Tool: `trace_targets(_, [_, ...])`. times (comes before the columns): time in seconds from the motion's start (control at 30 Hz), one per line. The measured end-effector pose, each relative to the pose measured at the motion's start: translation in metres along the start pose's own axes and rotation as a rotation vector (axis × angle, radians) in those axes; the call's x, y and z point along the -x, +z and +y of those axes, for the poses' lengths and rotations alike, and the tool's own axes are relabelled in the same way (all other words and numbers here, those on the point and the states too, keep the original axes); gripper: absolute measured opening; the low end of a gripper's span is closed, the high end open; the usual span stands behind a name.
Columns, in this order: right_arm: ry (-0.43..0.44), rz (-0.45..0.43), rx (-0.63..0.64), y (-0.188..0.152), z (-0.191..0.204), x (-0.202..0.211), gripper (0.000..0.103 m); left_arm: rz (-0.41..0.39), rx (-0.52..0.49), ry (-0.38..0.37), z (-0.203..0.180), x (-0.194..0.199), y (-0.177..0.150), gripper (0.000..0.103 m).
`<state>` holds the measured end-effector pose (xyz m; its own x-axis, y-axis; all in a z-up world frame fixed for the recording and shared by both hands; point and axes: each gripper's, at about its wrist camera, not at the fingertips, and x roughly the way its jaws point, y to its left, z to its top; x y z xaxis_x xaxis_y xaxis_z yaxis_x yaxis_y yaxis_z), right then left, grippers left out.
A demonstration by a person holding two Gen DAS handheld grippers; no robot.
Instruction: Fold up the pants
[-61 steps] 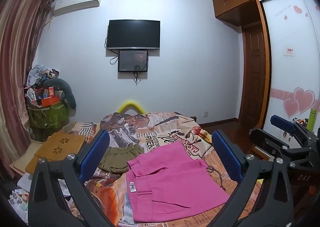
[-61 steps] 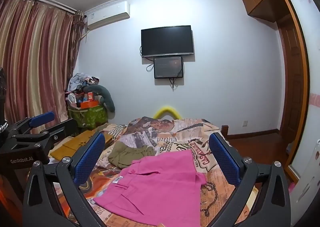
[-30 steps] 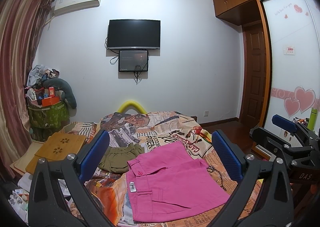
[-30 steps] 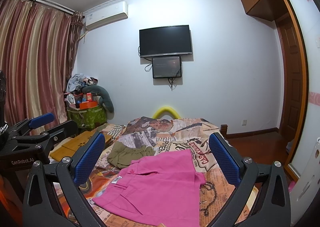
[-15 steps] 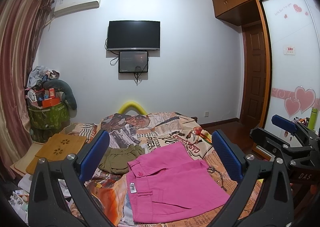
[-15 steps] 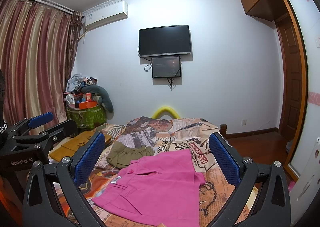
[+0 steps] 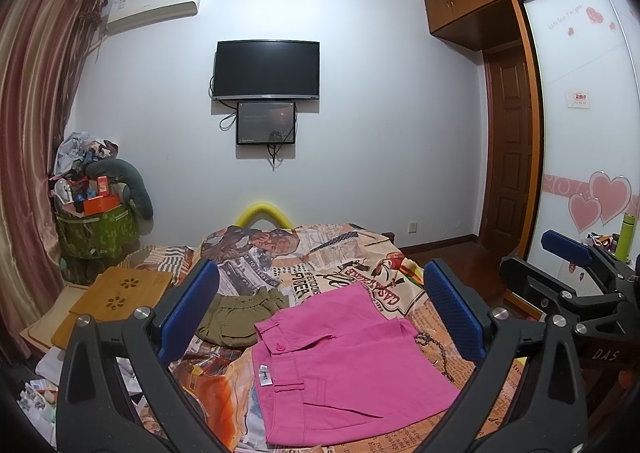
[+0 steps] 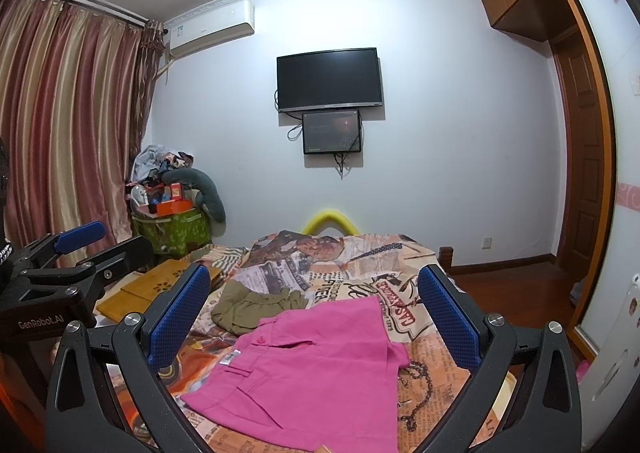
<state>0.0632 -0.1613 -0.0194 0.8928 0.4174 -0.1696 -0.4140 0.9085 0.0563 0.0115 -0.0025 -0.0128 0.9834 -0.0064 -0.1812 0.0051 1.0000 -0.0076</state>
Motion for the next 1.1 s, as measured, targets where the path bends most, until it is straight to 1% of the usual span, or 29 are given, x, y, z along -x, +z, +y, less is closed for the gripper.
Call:
trace_targets(0.23, [-0.005, 0.008, -0.002, -0.004, -0.001, -0.004, 0.103, 0.009, 0.003, 0.000, -0.001, -0.006, 0.000, 0.103])
trace_targets(0.33, [-0.012, 0.020, -0.004, -0.006, -0.004, -0.010, 0.103, 0.024, -0.003, -0.013, 0.001, -0.013, 0.001, 0.103])
trace_targets(0.43, [-0.024, 0.038, -0.009, -0.010, -0.011, -0.019, 0.103, 0.043, -0.011, -0.012, 0.003, -0.024, -0.001, 0.103])
trace_targets(0.53, [-0.045, 0.073, -0.014, -0.017, -0.020, -0.035, 0.103, 0.068, -0.025, 0.007, 0.005, -0.043, -0.005, 0.103])
trace_targets(0.57, [-0.049, 0.090, -0.013, -0.020, -0.026, -0.043, 0.103, 0.081, -0.027, 0.000, 0.006, -0.049, -0.006, 0.103])
trace_targets(0.63, [-0.070, 0.107, -0.021, -0.025, -0.035, -0.053, 0.103, 0.123, -0.023, -0.032, 0.011, -0.067, -0.012, 0.103])
trace_targets(0.7, [-0.084, 0.150, -0.050, -0.034, -0.050, -0.068, 0.103, 0.175, -0.017, -0.038, 0.017, -0.086, -0.020, 0.103])
trace_targets(0.77, [-0.094, 0.179, -0.072, -0.042, -0.059, -0.076, 0.103, 0.215, -0.012, -0.020, 0.023, -0.103, -0.028, 0.103])
trace_targets(0.87, [-0.121, 0.240, -0.071, -0.057, -0.071, -0.094, 0.103, 0.289, -0.010, 0.031, 0.036, -0.133, -0.045, 0.103])
trace_targets(0.93, [-0.134, 0.281, -0.067, -0.068, -0.079, -0.105, 0.103, 0.353, -0.009, 0.060, 0.047, -0.158, -0.059, 0.103])
trace_targets(0.97, [-0.137, 0.306, -0.068, -0.074, -0.084, -0.112, 0.100, 0.371, -0.007, 0.067, 0.050, -0.166, -0.064, 0.102])
trace_targets(1.0, [-0.135, 0.328, -0.072, -0.079, -0.089, -0.118, 0.098, 0.394, -0.004, 0.077, 0.054, -0.176, -0.070, 0.098])
trace_targets(1.03, [-0.136, 0.349, -0.077, -0.084, -0.093, -0.123, 0.093, 0.421, -0.007, 0.090, 0.059, -0.186, -0.076, 0.096])
trace_targets(1.07, [-0.142, 0.375, -0.082, -0.089, -0.098, -0.131, 0.091, 0.448, -0.012, 0.097, 0.064, -0.197, -0.082, 0.088])
trace_targets(1.1, [-0.147, 0.403, -0.083, -0.095, -0.103, -0.139, 0.091, 0.464, -0.018, 0.098, 0.065, -0.205, -0.086, 0.080])
